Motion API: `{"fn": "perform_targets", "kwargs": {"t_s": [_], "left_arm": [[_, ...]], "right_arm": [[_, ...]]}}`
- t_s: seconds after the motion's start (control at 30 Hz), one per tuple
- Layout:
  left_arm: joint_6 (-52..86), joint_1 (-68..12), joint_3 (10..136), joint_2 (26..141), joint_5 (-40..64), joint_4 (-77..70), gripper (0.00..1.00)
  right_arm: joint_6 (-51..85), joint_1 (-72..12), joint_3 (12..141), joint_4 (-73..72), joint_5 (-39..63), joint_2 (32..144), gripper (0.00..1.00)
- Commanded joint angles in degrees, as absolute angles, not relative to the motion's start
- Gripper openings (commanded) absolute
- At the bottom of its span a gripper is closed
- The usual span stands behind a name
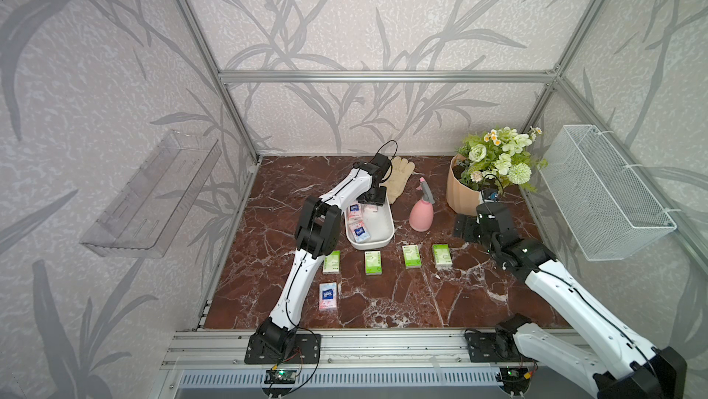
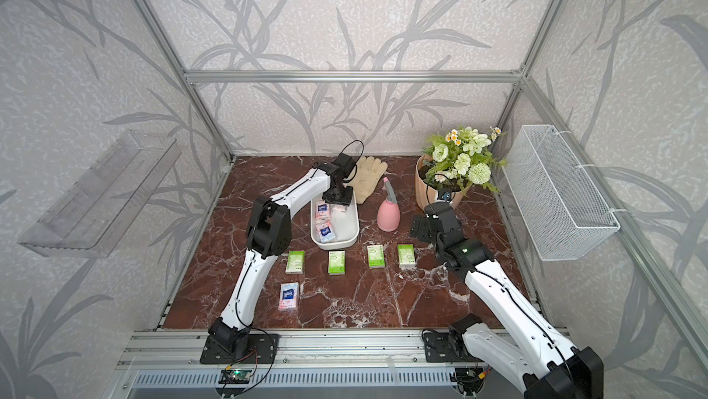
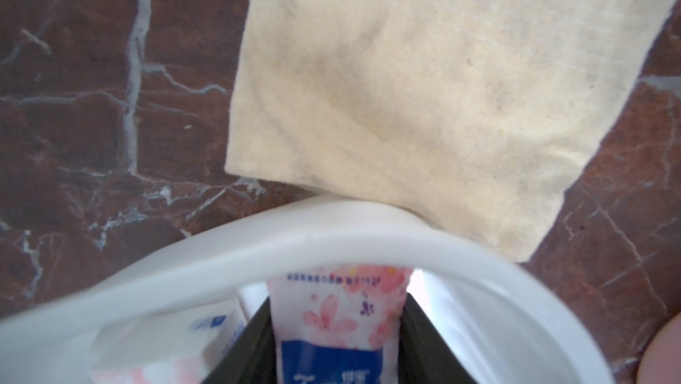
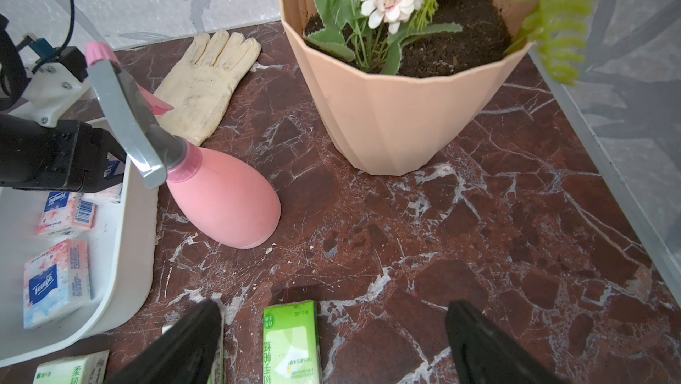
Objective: Take the pocket tissues out of the storage box
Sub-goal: Pick up the pocket tissues from the storage box.
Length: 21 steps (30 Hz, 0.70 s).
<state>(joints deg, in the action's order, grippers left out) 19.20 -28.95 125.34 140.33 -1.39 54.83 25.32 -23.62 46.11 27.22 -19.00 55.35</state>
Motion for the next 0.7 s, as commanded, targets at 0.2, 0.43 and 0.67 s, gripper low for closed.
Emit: {"fn": "perform_targets", "kwargs": {"t_s": [0.2, 0.43, 0.67], "left_arm": [[23.83, -29.79, 114.02, 125.15, 0.02, 51.69, 0.48], [27.89, -30.52, 100.74, 112.32, -0.07, 47.17, 0.48], [31.89, -33.40, 85.57, 97.09, -1.56, 46.51, 0.48]], "right_arm": [[24.79, -23.19, 45.59, 25.21, -17.27, 53.62, 0.99], [24.78, -22.95, 45.00, 24.14, -15.75, 54.38, 0.99], [24.54, -22.91, 44.87, 22.68, -14.18, 55.70, 0.99]]}}
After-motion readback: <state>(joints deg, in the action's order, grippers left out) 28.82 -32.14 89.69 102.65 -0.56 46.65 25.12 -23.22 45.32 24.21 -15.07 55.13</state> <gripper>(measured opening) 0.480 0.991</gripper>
